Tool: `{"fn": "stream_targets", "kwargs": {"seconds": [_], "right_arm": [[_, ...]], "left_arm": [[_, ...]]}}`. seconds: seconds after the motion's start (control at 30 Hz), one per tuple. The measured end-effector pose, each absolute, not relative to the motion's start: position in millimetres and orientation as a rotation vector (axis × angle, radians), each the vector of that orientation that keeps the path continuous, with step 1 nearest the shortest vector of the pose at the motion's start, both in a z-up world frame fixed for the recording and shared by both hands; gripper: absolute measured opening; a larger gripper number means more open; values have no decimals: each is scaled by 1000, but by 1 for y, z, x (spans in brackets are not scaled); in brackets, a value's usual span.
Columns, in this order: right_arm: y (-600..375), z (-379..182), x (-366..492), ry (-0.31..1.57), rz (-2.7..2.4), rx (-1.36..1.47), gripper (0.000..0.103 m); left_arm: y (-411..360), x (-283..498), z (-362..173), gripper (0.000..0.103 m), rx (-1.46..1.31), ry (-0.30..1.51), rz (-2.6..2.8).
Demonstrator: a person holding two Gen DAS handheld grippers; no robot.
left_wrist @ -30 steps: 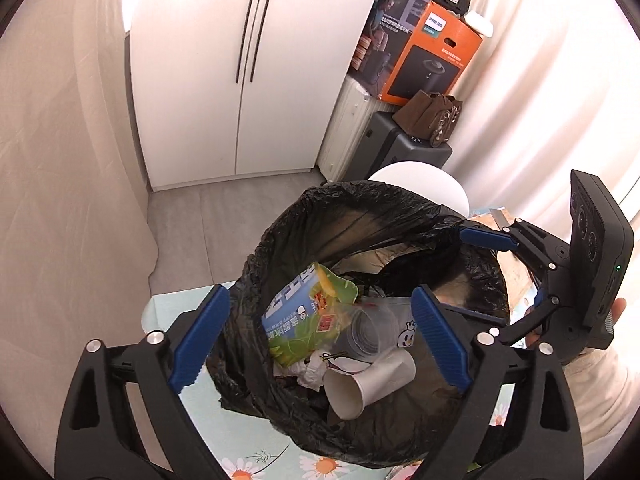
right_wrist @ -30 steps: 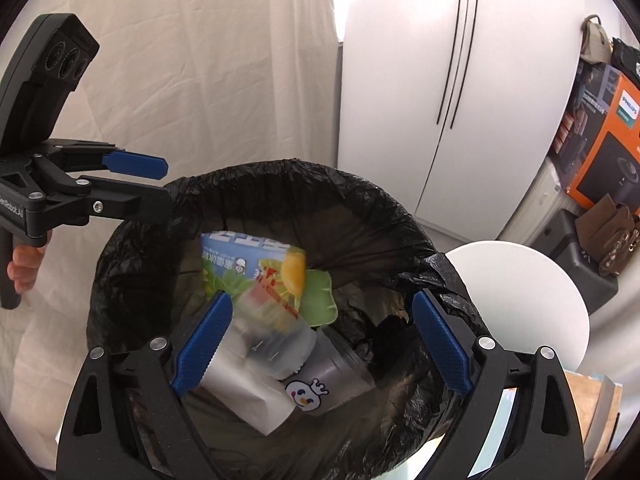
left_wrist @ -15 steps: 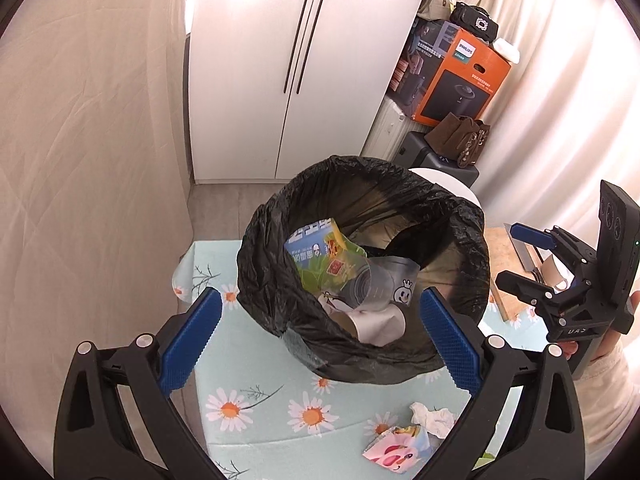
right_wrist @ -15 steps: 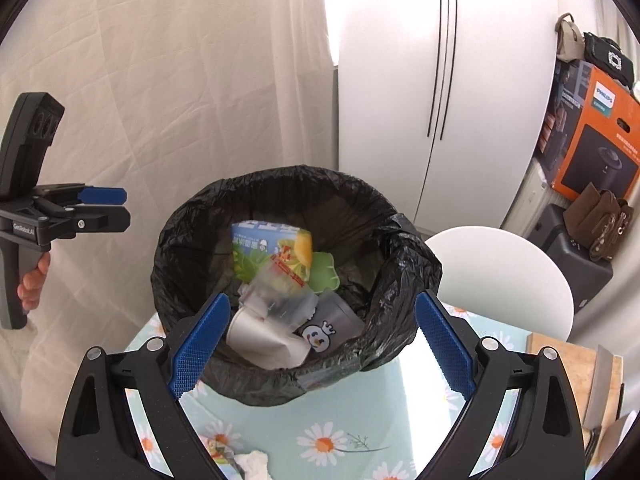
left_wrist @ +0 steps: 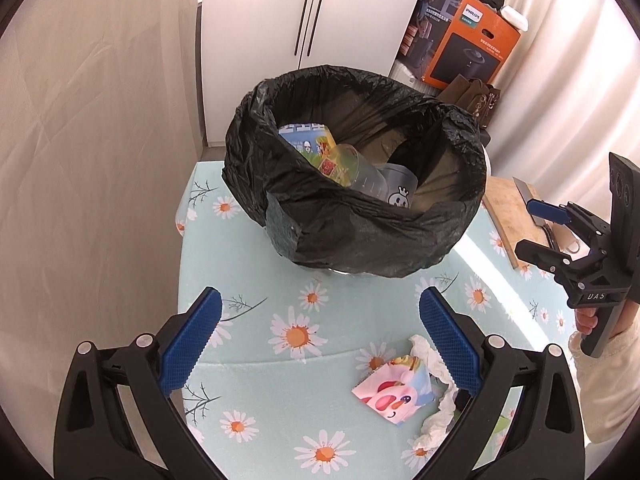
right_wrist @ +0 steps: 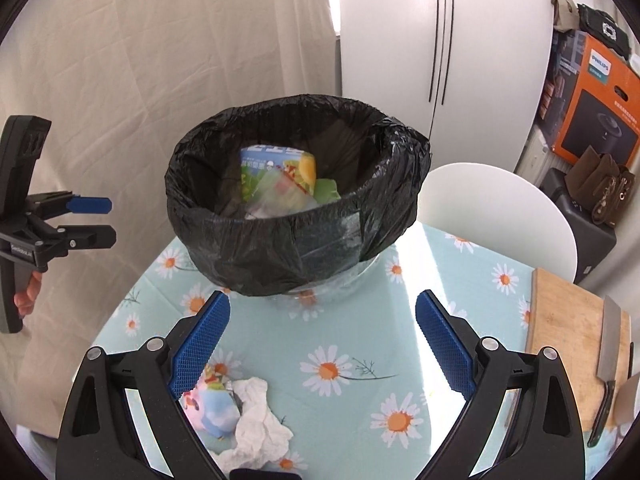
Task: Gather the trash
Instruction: 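Move both tools back down to the pink wrapper and black sock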
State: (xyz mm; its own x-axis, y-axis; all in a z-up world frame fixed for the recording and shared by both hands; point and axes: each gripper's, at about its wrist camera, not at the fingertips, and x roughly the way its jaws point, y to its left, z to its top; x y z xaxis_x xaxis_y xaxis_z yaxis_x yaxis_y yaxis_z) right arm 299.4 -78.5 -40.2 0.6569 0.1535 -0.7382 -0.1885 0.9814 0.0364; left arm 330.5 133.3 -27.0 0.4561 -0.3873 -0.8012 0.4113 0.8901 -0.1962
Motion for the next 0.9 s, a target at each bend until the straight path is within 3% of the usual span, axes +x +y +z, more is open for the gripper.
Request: {"fn": "stream_targets", "kwargs": {"seconds": [0.9], "right_arm": [[-95, -114, 205, 974, 177, -40, 89]], "left_arm": [[63, 249, -135, 97, 70, 1129, -651]]}}
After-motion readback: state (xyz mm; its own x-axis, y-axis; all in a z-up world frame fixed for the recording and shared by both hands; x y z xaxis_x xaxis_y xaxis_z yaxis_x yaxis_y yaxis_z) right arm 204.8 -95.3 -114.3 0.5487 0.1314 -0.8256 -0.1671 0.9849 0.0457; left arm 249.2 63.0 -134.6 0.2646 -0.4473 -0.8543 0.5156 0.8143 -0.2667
